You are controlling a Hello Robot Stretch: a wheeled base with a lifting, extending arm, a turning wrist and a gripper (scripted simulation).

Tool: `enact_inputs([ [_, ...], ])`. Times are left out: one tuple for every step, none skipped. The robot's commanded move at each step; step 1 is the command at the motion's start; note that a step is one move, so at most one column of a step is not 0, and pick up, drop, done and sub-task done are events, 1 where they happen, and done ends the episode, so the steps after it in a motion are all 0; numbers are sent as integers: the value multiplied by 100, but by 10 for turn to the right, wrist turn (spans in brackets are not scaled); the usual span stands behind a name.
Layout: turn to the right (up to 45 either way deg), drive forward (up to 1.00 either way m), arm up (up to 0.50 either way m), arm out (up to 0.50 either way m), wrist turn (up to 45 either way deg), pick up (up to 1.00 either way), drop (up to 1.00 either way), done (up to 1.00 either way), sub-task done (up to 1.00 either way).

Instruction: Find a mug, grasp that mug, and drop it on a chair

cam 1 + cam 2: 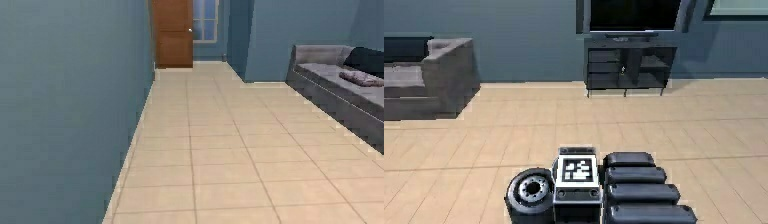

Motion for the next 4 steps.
enact_inputs([
  [0,100,0,0,0,0,0,0,0],
  [0,100,0,0,0,0,0,0,0],
  [0,100,0,0,0,0,0,0,0],
  [-30,0,0,0,0,0,0,0,0],
])
